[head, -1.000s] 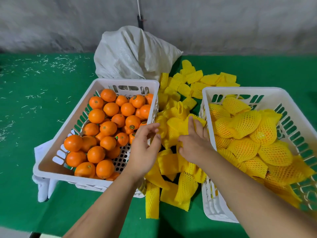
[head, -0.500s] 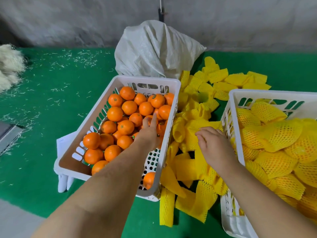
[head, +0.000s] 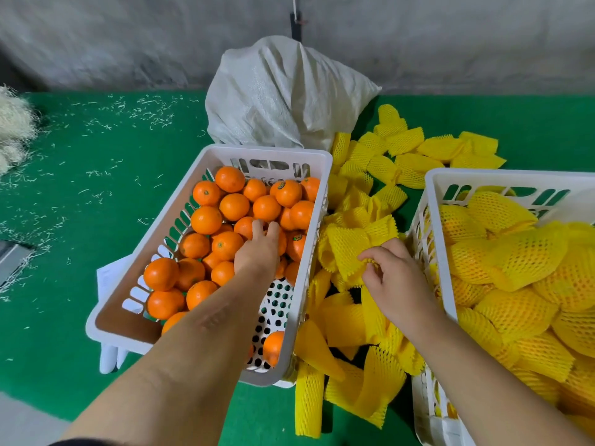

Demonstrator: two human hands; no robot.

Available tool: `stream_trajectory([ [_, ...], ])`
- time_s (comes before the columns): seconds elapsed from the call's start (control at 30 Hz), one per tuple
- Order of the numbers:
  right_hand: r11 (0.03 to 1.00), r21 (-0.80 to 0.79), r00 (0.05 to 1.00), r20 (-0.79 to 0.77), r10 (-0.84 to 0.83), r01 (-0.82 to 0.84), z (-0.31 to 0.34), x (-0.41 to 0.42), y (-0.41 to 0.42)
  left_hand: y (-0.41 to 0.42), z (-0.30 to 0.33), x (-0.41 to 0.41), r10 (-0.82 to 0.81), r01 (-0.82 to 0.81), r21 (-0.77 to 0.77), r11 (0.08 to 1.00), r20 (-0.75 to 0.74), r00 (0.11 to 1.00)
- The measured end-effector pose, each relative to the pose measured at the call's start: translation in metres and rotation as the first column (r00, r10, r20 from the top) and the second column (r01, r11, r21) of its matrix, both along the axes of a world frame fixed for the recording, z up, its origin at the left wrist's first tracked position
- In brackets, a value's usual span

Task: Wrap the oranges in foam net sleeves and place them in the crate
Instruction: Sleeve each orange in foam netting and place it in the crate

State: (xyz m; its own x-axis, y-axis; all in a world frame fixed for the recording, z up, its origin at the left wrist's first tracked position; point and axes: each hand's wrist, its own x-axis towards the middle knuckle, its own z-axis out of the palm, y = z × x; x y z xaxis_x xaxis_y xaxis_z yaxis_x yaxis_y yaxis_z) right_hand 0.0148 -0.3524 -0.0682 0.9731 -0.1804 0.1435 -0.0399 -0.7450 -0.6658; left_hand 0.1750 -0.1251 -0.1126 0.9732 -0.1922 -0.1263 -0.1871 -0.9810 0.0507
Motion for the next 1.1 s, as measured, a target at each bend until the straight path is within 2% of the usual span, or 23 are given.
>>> stream_trajectory([
  [0.1, 1.0, -0.001, 1.0, -0.013, 0.024, -0.024, 0.0, -0.001, 0.001, 0.01, 0.0, -0.002, -0.009, 0.01, -0.059, 0.998, 0.007, 1.0],
  [0.17, 1.0, 0.001, 1.0, 0.011, 0.007, -0.007, 0.001, 0.0, 0.002, 0.012, 0.007, -0.007, 0.102, -0.1, -0.263, 0.959, -0.007, 0.995],
  [0.2, 1.0, 0.011, 1.0, 0.03, -0.008, 0.008, 0.002, 0.0, 0.003, 0.012, 0.016, -0.011, 0.183, -0.186, -0.421, 0.888, -0.048, 0.982],
  [0.27, 0.997, 0.061, 0.997, 0.066, -0.049, 0.045, 0.002, -0.001, 0.002, 0.007, 0.037, -0.025, 0.279, -0.276, -0.722, 0.634, -0.12, 0.953],
  [0.3, 0.991, 0.114, 0.994, 0.07, -0.079, 0.071, 0.002, -0.002, 0.001, 0.001, 0.049, -0.035, 0.265, -0.238, -0.833, 0.5, -0.115, 0.958],
  [0.37, 0.951, 0.281, 0.988, 0.046, -0.15, 0.131, 0.005, -0.004, -0.002, -0.015, 0.072, -0.061, 0.12, -0.144, -0.963, 0.229, -0.119, 0.986],
  [0.4, 0.921, 0.353, 0.981, 0.042, -0.191, 0.164, 0.007, -0.006, -0.003, -0.021, 0.082, -0.074, 0.007, -0.163, -0.98, 0.111, -0.163, 0.987],
  [0.43, 0.899, 0.395, 0.972, 0.052, -0.231, 0.192, 0.01, -0.009, -0.003, -0.027, 0.089, -0.086, -0.138, -0.214, -0.976, 0.034, -0.217, 0.966],
  [0.47, 0.886, 0.411, 0.963, 0.065, -0.262, 0.213, 0.012, -0.014, -0.002, -0.031, 0.091, -0.098, -0.298, -0.272, -0.962, 0.014, -0.263, 0.917],
  [0.53, 0.894, 0.391, 0.964, 0.056, -0.261, 0.22, 0.013, -0.026, 0.0, -0.038, 0.09, -0.122, -0.587, -0.332, -0.937, 0.109, -0.33, 0.739],
  [0.57, 0.918, 0.345, 0.973, 0.049, -0.224, 0.194, 0.011, -0.032, 0.003, -0.038, 0.089, -0.13, -0.666, -0.337, -0.925, 0.177, -0.365, 0.651],
  [0.6, 0.942, 0.295, 0.983, 0.038, -0.178, 0.159, 0.009, -0.037, 0.006, -0.037, 0.089, -0.137, -0.693, -0.347, -0.911, 0.221, -0.398, 0.601],
  [0.63, 0.952, 0.273, 0.988, 0.028, -0.149, 0.136, 0.007, -0.041, 0.008, -0.037, 0.09, -0.141, -0.695, -0.375, -0.898, 0.228, -0.42, 0.583],
  [0.67, 0.948, 0.289, 0.989, 0.023, -0.149, 0.136, 0.008, -0.043, 0.009, -0.036, 0.091, -0.142, -0.684, -0.424, -0.882, 0.204, -0.438, 0.583],
  [0.73, 0.89, 0.423, 0.979, 0.027, -0.2, 0.17, 0.011, -0.044, 0.01, -0.036, 0.093, -0.14, -0.635, -0.54, -0.834, 0.114, -0.479, 0.606],
  [0.8, 0.809, 0.554, 0.968, 0.025, -0.25, 0.195, 0.013, -0.046, 0.011, -0.037, 0.094, -0.138, -0.584, -0.557, -0.827, 0.08, -0.491, 0.646],
  [0.83, 0.789, 0.58, 0.962, 0.029, -0.271, 0.205, 0.012, -0.047, 0.011, -0.039, 0.092, -0.138, -0.563, -0.521, -0.847, 0.106, -0.483, 0.671],
  [0.93, 0.765, 0.605, 0.942, 0.07, -0.327, 0.221, 0.011, -0.052, 0.007, -0.045, 0.084, -0.144, -0.493, -0.304, -0.912, 0.275, -0.405, 0.77],
  [0.97, 0.772, 0.598, 0.942, 0.082, -0.325, 0.214, 0.011, -0.053, 0.007, -0.047, 0.081, -0.145, -0.476, -0.248, -0.924, 0.291, -0.365, 0.8],
  [1.1, 0.884, 0.445, 0.947, 0.198, -0.252, 0.143, 0.013, -0.059, 0.014, -0.049, 0.074, -0.148, -0.442, -0.188, -0.966, 0.179, -0.249, 0.862],
])
